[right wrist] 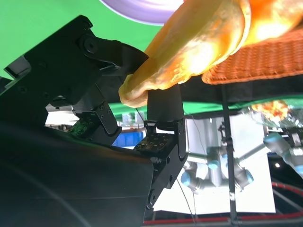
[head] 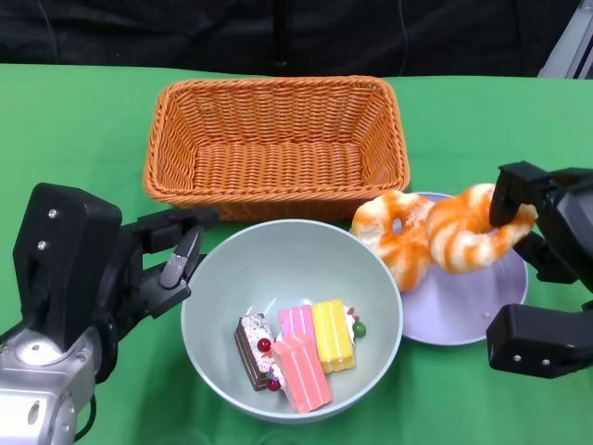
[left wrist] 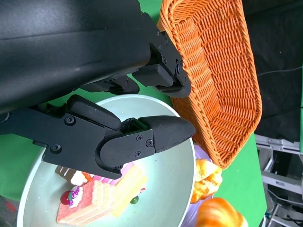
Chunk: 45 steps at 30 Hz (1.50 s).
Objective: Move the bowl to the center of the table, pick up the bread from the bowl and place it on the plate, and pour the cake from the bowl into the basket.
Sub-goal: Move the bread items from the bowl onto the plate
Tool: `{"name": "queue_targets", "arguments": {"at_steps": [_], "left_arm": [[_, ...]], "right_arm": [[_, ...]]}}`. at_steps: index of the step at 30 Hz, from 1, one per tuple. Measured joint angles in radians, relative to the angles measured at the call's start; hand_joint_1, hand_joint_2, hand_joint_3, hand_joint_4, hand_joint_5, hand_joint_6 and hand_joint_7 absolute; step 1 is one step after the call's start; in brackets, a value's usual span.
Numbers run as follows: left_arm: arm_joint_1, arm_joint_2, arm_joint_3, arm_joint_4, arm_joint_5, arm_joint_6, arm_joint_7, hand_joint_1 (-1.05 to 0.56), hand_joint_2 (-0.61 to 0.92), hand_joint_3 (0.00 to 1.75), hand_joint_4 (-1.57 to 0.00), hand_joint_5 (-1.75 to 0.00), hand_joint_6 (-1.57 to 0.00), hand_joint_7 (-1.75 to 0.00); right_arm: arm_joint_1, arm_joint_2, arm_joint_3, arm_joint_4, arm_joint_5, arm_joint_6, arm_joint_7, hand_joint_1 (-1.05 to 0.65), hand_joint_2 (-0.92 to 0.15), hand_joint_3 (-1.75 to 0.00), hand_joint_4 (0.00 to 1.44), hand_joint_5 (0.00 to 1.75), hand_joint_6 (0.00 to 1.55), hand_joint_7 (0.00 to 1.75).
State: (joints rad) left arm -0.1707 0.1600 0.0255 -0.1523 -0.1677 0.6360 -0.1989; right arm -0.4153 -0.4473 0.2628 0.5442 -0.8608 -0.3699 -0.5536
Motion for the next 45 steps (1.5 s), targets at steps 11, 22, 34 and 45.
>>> {"name": "queue_targets", "arguments": {"at_steps": [11, 22, 34, 45], "left_arm": [[0.0, 0.002, 0.001, -0.006, -0.001, 0.007, 0.0, -0.74, 0.92, 0.71, -0.5, -0.02, -0.56, 0.0], [0.0, 0.001, 0.001, -0.006, -0.001, 0.007, 0.0, -0.75, 0.92, 0.71, -0.5, -0.01, -0.56, 0.0], [0.0, 0.002, 0.005, -0.007, -0.001, 0.007, 0.0, -0.75, 0.92, 0.71, -0.51, -0.02, -0.57, 0.0], [0.0, 0.001, 0.004, -0.009, -0.002, 0.007, -0.001, -0.75, 0.92, 0.71, -0.51, -0.01, -0.57, 0.0]], "right_arm": [[-0.02, 0.044, 0.114, -0.003, -0.019, -0.012, -0.01, -0.19, -0.72, -0.55, 0.84, 1.75, 0.62, 1.64], [-0.02, 0.066, 0.176, -0.071, -0.063, 0.024, -0.008, -0.21, -0.92, -0.12, 0.85, 1.75, 0.62, 1.57], [0.042, 0.064, 0.178, -0.285, -0.075, 0.189, 0.192, -0.87, -0.92, -0.52, 0.46, 0.09, 0.55, 0.01], [0.1, 0.077, 0.175, -0.407, -0.035, 0.294, 0.437, -1.02, -0.92, -0.71, 0.02, 0.0, 0.23, 0.0]]}}
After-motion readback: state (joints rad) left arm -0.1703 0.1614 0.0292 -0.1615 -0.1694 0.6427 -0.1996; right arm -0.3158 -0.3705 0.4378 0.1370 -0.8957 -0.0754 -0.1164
